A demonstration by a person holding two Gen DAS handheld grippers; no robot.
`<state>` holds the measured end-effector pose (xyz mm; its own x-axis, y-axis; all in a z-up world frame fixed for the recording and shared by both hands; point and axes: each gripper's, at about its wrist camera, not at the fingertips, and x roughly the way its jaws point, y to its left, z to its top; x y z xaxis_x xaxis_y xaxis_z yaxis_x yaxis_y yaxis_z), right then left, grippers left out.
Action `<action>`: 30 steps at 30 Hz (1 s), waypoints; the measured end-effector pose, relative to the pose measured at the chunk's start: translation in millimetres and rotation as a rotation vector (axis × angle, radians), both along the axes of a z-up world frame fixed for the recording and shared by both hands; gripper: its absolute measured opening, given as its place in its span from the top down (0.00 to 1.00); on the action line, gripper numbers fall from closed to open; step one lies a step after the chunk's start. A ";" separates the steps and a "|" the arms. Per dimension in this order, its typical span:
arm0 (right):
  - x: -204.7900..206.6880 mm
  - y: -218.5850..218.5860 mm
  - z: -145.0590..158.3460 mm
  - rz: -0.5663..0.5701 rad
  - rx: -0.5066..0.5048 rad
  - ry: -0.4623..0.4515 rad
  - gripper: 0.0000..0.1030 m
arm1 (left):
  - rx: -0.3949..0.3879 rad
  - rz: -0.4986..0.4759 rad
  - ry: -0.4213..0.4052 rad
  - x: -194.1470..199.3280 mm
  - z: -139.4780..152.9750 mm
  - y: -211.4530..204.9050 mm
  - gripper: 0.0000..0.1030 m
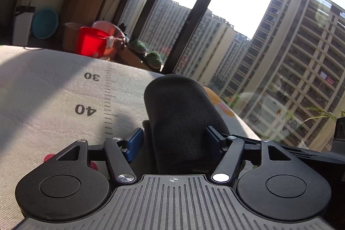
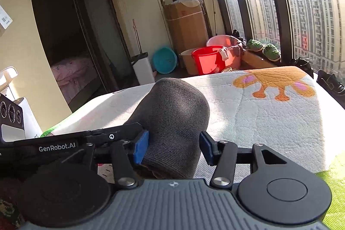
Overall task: Fold clothes
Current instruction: 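Roll the pants to the waistband with the right tool while the left tool steadies it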
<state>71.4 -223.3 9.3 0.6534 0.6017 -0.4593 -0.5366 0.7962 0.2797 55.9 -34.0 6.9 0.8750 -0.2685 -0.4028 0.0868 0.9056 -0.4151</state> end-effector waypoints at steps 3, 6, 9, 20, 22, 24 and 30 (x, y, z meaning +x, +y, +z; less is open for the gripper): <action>-3.3 -9.0 1.5 -0.026 0.015 0.001 0.42 | -0.004 -0.012 -0.025 -8.9 6.5 -3.5 0.38; -6.2 -14.6 4.6 -0.046 0.018 -0.012 0.42 | 0.005 -0.013 -0.063 -17.6 14.0 -4.4 0.40; -6.5 -16.9 5.7 -0.057 0.021 -0.018 0.42 | 0.006 -0.007 -0.062 -21.4 17.4 -1.2 0.40; -10.3 -11.2 4.7 -0.052 0.035 -0.021 0.42 | 0.034 0.027 0.016 -13.8 4.2 2.4 0.26; -13.4 -12.3 8.4 -0.048 0.019 -0.044 0.42 | 0.021 0.025 0.010 -16.1 6.3 3.7 0.27; -15.1 -12.1 10.8 -0.044 0.007 -0.055 0.42 | 0.013 0.027 0.001 -18.8 9.2 4.7 0.28; -14.7 -6.4 8.0 -0.032 -0.028 -0.048 0.42 | 0.024 0.040 -0.018 -24.0 16.4 6.8 0.29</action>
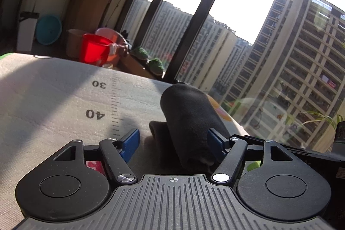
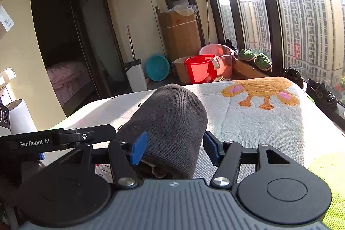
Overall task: Fold clothes
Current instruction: 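Roll the pants to the waistband with the right tool while the left tool steadies it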
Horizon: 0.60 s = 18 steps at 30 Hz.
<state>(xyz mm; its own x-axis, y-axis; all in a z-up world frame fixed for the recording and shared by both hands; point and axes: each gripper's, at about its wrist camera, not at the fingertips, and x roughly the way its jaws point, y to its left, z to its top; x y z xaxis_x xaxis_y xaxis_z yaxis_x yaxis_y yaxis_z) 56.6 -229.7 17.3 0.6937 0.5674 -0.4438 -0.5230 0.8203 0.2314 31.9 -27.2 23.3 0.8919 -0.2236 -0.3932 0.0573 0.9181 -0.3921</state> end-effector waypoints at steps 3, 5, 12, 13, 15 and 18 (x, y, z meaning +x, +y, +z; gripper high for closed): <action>0.1 1.8 -3.9 0.003 -0.006 0.009 0.42 | 0.024 0.020 0.045 5.7 -8.9 0.1 0.25; -0.3 0.9 -5.6 -0.002 -0.005 0.013 0.41 | 0.007 0.020 0.061 7.8 -13.8 1.9 0.23; -2.2 -9.8 -4.4 -0.030 0.031 0.015 0.34 | 0.019 0.024 0.064 6.6 -15.5 2.4 0.18; -3.1 -13.5 -4.0 -0.044 0.048 0.009 0.34 | 0.019 0.025 0.064 6.4 -15.6 2.7 0.18; -0.1 -15.0 -7.0 -0.077 0.027 0.021 0.34 | 0.016 0.026 0.066 6.4 -15.8 3.5 0.16; 5.3 -14.1 -16.1 -0.117 -0.009 0.049 0.25 | 0.015 0.019 0.070 7.2 -16.8 2.3 0.15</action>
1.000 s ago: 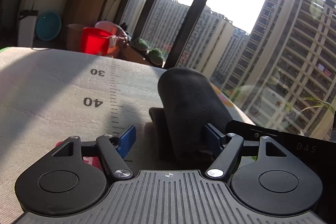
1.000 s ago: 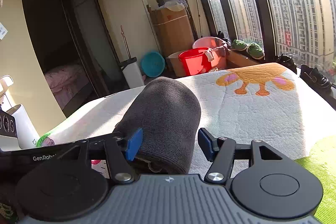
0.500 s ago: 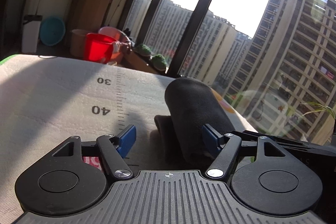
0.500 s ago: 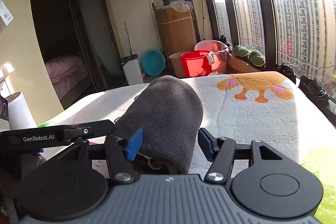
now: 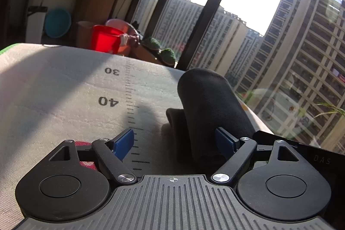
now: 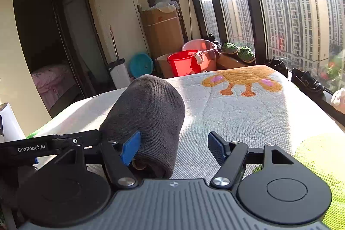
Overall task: Fold clothes
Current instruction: 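Roll the pants to the waistband with the right tool while the left tool steadies it, then open both tools and release the finished pants roll on the mat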
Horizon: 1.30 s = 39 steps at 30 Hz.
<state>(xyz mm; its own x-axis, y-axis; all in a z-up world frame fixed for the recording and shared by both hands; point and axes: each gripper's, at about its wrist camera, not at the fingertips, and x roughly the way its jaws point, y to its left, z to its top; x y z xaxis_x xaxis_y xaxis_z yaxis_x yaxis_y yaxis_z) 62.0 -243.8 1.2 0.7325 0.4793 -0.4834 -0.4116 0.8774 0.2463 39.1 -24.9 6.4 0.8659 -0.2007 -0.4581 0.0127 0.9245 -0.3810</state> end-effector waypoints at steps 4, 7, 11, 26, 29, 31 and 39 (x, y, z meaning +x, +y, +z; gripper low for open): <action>-0.3 -1.5 -1.1 -0.007 0.000 -0.011 0.22 | 0.009 0.001 -0.002 -1.0 0.2 -1.4 0.14; -1.1 -6.1 -1.0 -0.010 0.020 -0.009 0.20 | -0.010 -0.001 -0.010 -2.0 1.1 1.4 0.14; -2.5 -14.0 -0.2 -0.020 0.049 -0.005 0.15 | -0.019 -0.004 -0.030 -6.3 5.1 2.6 0.14; 5.6 -20.7 -10.2 -0.074 0.062 0.028 0.00 | 0.020 0.010 -0.014 -1.3 4.7 -2.8 0.09; 8.1 -17.2 -15.0 -0.074 0.062 0.043 0.00 | 0.022 0.014 -0.006 1.1 0.5 -1.7 0.08; 7.3 -18.6 -14.9 -0.074 0.071 0.041 0.00 | 0.007 0.020 -0.011 -1.3 -0.8 1.8 0.08; -28.1 -40.8 -11.6 -0.106 0.115 0.031 0.00 | 0.047 0.057 -0.106 -54.5 4.7 -1.4 0.02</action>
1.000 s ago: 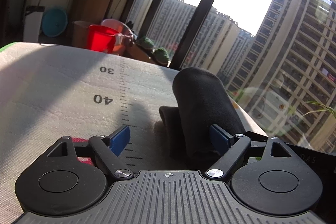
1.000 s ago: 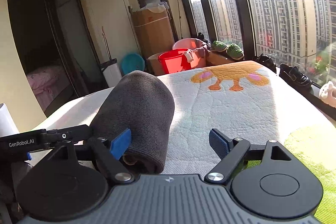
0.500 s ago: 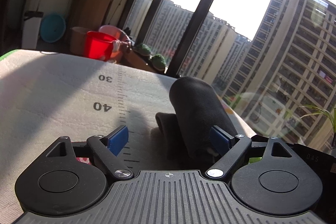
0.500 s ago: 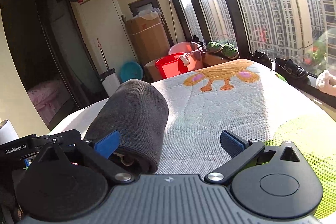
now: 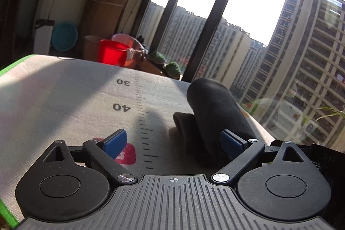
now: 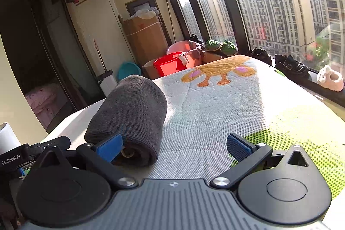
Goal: Fold clothes
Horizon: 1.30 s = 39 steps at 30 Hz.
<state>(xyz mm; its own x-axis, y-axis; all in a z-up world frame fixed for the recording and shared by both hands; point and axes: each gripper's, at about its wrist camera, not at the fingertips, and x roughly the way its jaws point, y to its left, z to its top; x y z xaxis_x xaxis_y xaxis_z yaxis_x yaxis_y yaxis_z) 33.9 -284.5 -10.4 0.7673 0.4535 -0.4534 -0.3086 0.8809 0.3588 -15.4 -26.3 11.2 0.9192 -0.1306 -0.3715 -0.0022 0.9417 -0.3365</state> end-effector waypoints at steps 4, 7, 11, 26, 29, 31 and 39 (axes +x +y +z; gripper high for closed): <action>-35.5 -7.1 -10.4 -0.038 0.003 -0.020 0.00 | 0.057 -0.020 -0.069 -40.7 -3.3 -18.7 0.00; -70.5 -11.3 -5.6 -0.099 0.001 -0.153 0.00 | 0.125 -0.001 -0.080 -60.6 -3.5 -36.0 0.00; -107.6 -8.9 0.4 -0.122 -0.054 -0.287 0.00 | 0.195 0.007 -0.075 -77.3 -0.7 -56.0 0.00; -133.1 8.3 -10.7 -0.045 -0.132 -0.358 0.00 | 0.233 0.127 -0.164 -102.7 3.0 -68.6 0.00; -129.9 2.4 -11.2 -0.074 -0.091 -0.330 0.00 | 0.248 0.119 -0.170 -101.9 4.1 -69.7 0.00; -127.6 1.8 -11.7 -0.079 -0.086 -0.315 0.00 | 0.259 0.112 -0.161 -100.3 4.5 -71.9 0.00; -129.6 7.4 -13.2 -0.061 -0.112 -0.320 0.00 | 0.312 0.092 -0.140 -97.6 6.1 -82.4 0.00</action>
<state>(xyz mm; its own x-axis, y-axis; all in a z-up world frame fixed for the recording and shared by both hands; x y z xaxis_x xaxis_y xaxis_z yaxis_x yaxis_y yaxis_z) -95.7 -277.1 -23.6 0.9028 0.3635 -0.2297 -0.3355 0.9296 0.1525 -113.0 -108.7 17.3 0.9668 0.0546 -0.2496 -0.0655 0.9972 -0.0354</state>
